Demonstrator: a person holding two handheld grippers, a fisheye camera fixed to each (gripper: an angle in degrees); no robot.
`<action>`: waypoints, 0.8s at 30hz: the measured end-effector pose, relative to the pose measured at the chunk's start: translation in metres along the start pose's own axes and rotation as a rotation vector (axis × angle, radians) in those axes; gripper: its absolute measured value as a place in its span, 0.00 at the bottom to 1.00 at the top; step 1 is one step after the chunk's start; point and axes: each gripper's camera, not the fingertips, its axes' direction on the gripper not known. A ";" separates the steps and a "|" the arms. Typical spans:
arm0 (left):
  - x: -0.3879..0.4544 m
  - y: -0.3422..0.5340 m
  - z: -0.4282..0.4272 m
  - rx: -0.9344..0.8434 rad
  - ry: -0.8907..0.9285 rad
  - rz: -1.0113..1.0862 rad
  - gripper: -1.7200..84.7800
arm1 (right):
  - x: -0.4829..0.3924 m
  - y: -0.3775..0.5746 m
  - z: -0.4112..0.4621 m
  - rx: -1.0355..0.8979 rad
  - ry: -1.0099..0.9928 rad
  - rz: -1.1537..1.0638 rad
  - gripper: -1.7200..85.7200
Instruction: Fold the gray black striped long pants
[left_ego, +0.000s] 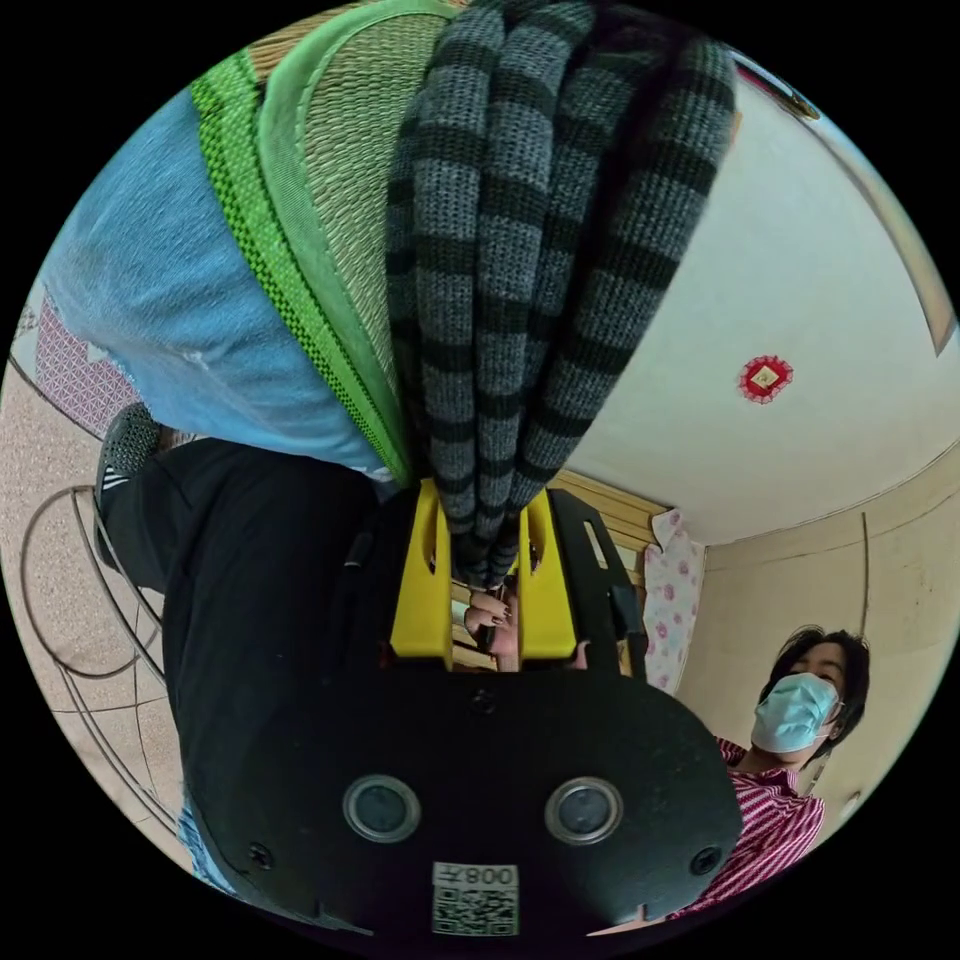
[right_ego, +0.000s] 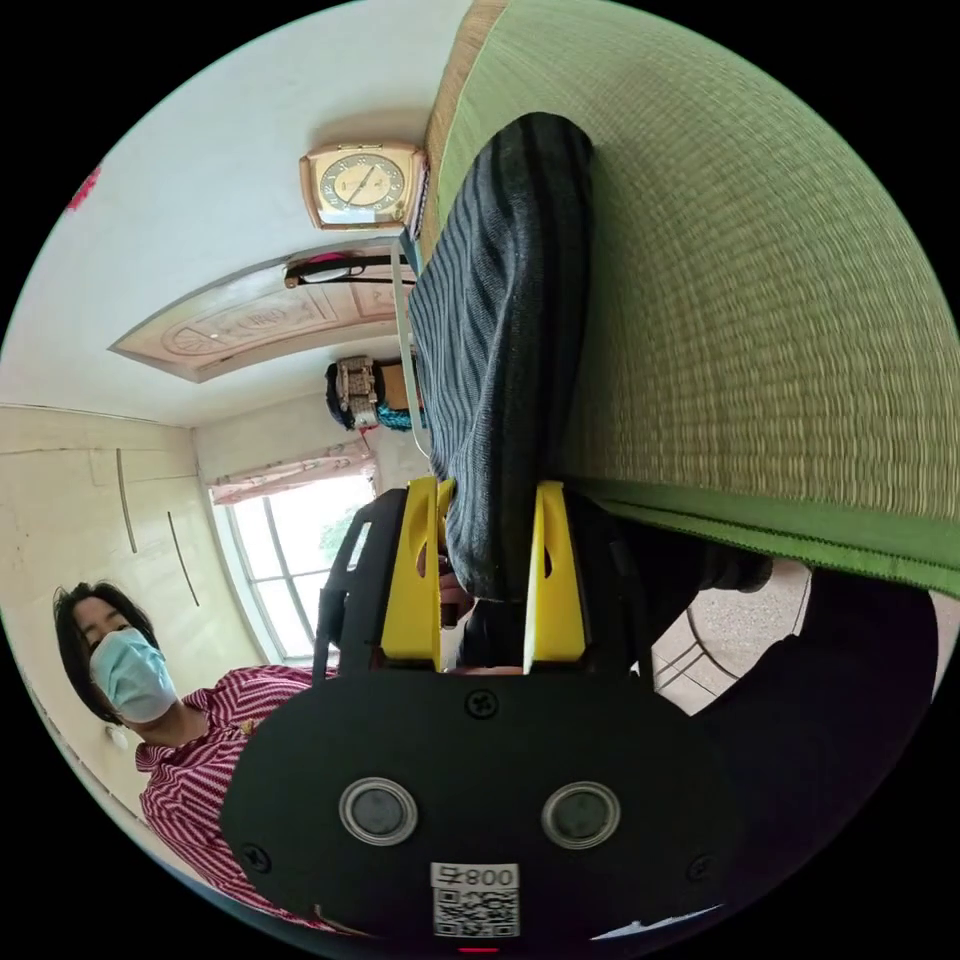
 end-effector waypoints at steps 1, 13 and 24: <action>0.003 -0.003 -0.004 0.000 0.009 0.004 0.14 | 0.004 0.003 -0.002 0.020 -0.022 0.010 0.18; 0.031 -0.025 -0.029 0.027 0.122 0.027 0.14 | 0.008 0.016 0.002 0.107 -0.215 0.067 0.24; 0.034 -0.036 -0.035 0.012 0.118 0.022 0.14 | -0.017 -0.006 0.027 0.127 -0.357 0.065 0.19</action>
